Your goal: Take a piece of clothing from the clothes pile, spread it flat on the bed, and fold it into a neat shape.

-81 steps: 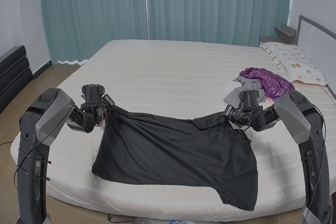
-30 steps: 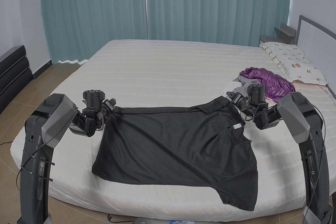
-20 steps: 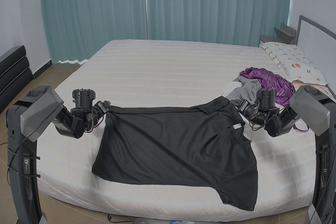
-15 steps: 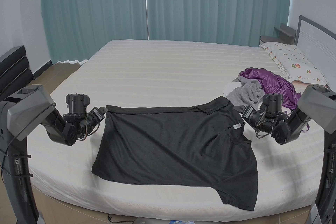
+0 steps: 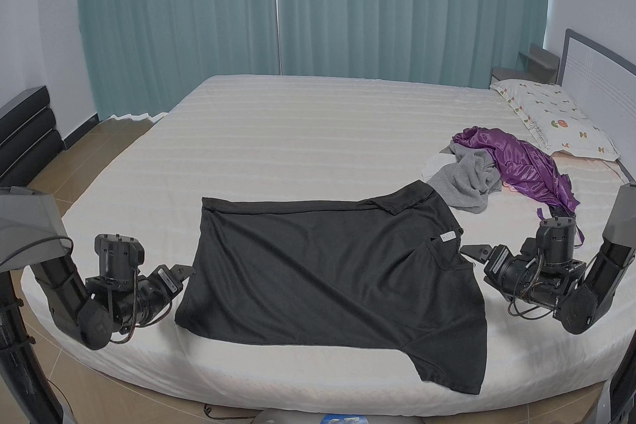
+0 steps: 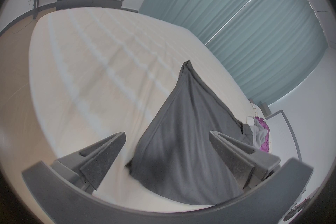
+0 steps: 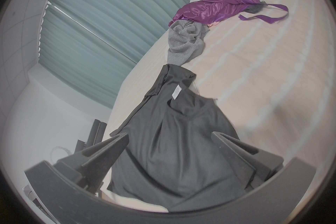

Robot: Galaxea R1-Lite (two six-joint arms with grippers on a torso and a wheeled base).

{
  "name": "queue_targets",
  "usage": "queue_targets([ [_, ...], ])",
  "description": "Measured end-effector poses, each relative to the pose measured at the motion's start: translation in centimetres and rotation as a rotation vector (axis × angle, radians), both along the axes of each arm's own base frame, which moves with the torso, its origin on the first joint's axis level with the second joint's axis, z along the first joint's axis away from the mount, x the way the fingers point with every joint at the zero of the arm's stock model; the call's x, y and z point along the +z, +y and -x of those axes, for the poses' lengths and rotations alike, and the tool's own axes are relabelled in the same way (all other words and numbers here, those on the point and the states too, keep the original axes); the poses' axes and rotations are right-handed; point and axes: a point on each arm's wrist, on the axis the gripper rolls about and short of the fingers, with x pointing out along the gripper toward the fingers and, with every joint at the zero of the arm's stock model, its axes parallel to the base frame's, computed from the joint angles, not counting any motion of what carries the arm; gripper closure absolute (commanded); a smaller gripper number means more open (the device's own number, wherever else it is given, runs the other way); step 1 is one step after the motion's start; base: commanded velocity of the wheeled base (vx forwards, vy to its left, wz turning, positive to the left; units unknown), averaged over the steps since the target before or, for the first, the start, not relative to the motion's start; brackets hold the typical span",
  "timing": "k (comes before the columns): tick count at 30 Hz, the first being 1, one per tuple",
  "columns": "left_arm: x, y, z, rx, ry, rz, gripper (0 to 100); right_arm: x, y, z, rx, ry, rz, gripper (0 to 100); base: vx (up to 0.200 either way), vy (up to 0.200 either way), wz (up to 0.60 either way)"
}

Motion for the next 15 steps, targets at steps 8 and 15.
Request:
queue_targets([
  [8,-1.4,-0.6,1.9,-0.017,0.034,-0.005,0,0.4,-0.2,2.4,0.021,-0.002,-0.043,0,0.000,0.000,0.00],
  [15,-3.2,-1.5,0.3,0.006,0.041,-0.043,0,0.1,-0.3,2.7,0.020,0.003,-0.047,0,0.000,0.000,0.00],
])
